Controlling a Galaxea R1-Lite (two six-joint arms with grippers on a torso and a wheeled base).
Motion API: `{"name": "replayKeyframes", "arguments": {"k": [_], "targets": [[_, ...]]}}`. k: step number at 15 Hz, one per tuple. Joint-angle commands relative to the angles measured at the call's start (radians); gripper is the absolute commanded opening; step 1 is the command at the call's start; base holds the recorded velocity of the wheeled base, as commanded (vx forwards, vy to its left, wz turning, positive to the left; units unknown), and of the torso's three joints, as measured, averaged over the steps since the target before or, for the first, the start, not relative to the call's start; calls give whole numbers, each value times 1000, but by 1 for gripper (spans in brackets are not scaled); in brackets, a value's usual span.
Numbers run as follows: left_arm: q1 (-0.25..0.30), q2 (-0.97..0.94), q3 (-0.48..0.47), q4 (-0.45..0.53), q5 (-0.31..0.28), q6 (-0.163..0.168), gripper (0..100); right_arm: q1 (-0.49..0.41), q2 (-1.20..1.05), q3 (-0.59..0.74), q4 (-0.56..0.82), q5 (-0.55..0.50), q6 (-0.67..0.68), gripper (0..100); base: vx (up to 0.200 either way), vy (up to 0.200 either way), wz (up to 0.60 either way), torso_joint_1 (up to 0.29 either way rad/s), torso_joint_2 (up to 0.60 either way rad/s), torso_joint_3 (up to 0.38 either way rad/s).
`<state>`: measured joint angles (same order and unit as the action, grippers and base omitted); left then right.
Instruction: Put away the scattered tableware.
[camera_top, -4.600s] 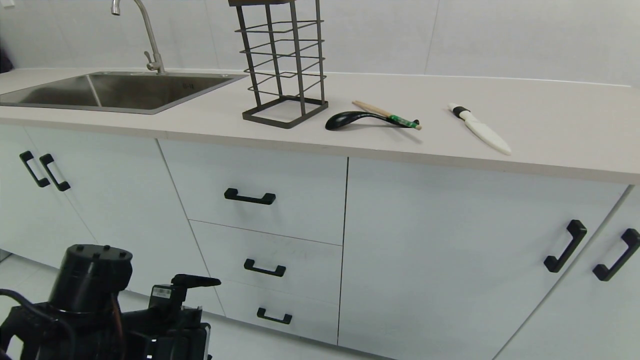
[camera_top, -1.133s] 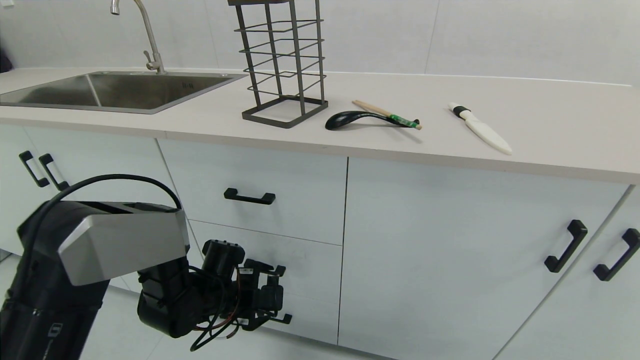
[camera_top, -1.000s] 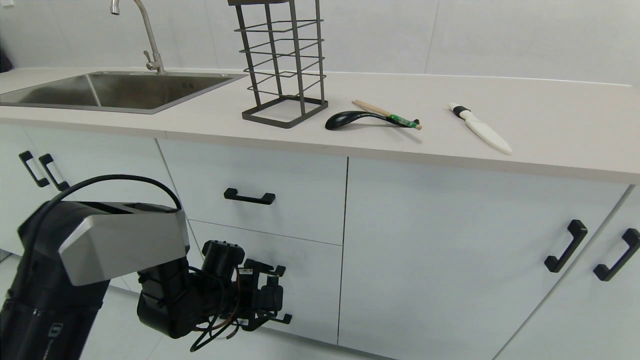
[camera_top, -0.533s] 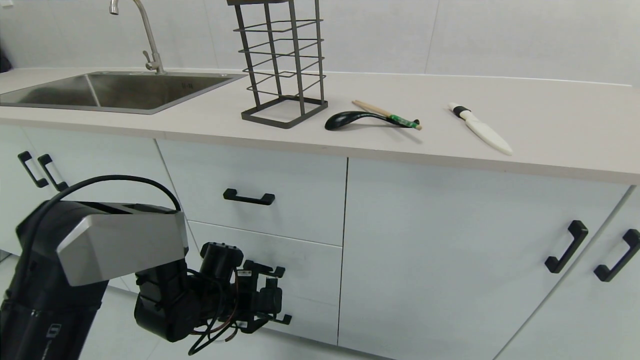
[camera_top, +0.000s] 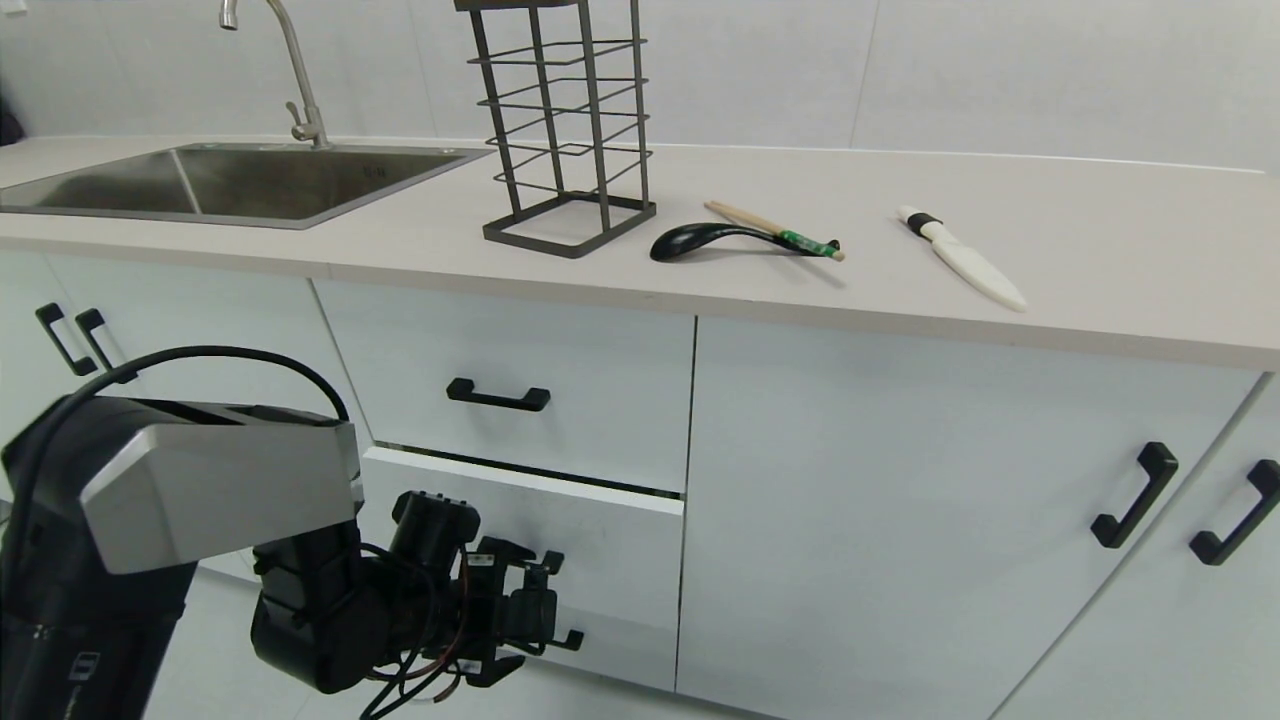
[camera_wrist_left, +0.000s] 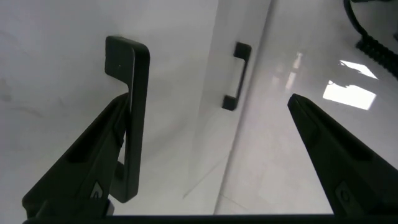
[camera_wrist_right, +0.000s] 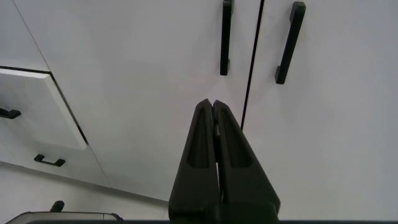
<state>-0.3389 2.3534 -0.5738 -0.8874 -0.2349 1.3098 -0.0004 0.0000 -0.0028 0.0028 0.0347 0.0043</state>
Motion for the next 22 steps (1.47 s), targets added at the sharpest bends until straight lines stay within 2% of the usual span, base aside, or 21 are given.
{"name": "replayKeyframes", "arguments": {"k": [1,7,10,15,17,18,19,20,22], "targets": [[1,-16,6,-16,0,0,100,0,2,0,0,1,0,0,0,0,0,0,0,0],[3,-80,92,-19,9,0,100,-1,2,0,0,1,0,0,0,0,0,0,0,0],[5,-175,242,-25,6,-1,100,-1,2,0,0,1,0,0,0,0,0,0,0,0],[-25,-451,387,-8,-11,-17,100,-1,2,0,0,1,0,0,0,0,0,0,0,0],[-55,-638,430,35,-11,-66,100,0,2,1,0,1,0,0,0,0,0,0,0,0],[-74,-720,427,76,-11,-81,100,0,2,0,0,1,-1,0,0,0,0,0,0,0],[-74,-724,427,79,-11,-81,100,0,2,0,0,1,-1,0,0,0,0,0,0,0],[-107,-839,416,163,-11,-124,100,-1,2,0,0,1,0,0,0,0,0,0,0,0],[-114,-879,382,211,-9,-141,100,0,2,0,0,1,0,0,0,0,0,0,0,0]]}}
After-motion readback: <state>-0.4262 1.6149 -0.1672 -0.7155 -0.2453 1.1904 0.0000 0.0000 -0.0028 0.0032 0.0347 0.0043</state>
